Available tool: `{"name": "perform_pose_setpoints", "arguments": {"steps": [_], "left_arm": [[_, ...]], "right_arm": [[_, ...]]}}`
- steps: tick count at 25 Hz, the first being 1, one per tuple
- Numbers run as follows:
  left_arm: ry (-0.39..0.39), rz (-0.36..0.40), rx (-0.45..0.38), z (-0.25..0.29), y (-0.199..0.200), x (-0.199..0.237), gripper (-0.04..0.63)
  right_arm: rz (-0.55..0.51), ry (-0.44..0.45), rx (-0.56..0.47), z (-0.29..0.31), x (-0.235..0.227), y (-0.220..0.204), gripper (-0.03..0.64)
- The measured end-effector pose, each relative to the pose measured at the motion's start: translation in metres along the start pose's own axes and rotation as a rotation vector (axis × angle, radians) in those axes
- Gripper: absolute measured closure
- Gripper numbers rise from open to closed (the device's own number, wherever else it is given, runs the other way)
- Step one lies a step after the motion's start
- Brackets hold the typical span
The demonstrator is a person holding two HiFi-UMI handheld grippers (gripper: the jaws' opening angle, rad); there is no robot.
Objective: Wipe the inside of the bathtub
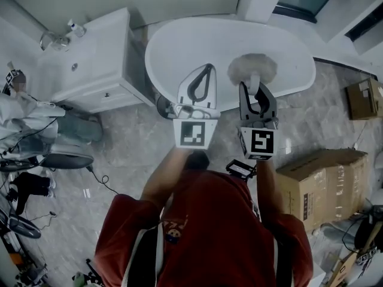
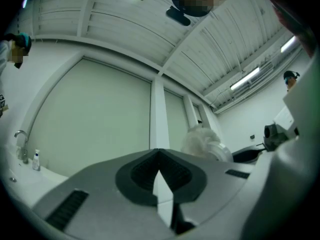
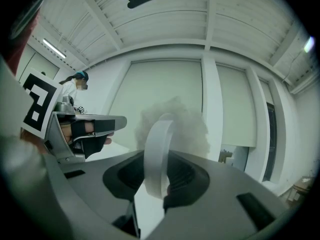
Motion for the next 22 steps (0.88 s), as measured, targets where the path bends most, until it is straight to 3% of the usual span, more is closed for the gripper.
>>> {"name": "perform_pose_setpoints", "arguments": {"steps": [12, 22], "left_arm": [[0.085, -0.010, -0.007, 0.063, -0.016, 0.076, 0.580], [0.113, 0.038, 0.000, 0.120, -0.039, 0.071, 0.580]], "right_arm": [[-0.034, 0.110, 0.011, 0.112, 0.004, -0.010, 0.509], [-0.014, 0.128, -0.003, 0.162, -0.040, -0.042, 0.508]]}}
Point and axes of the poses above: the fingertips, and each gripper's own axes: z forward along the fingers, x to its left, y out of its top, the point moved 10 cm from there along -z, backward along the fingers, and after that the axes turned 13 degrees about -z, right-handed, at the moved point
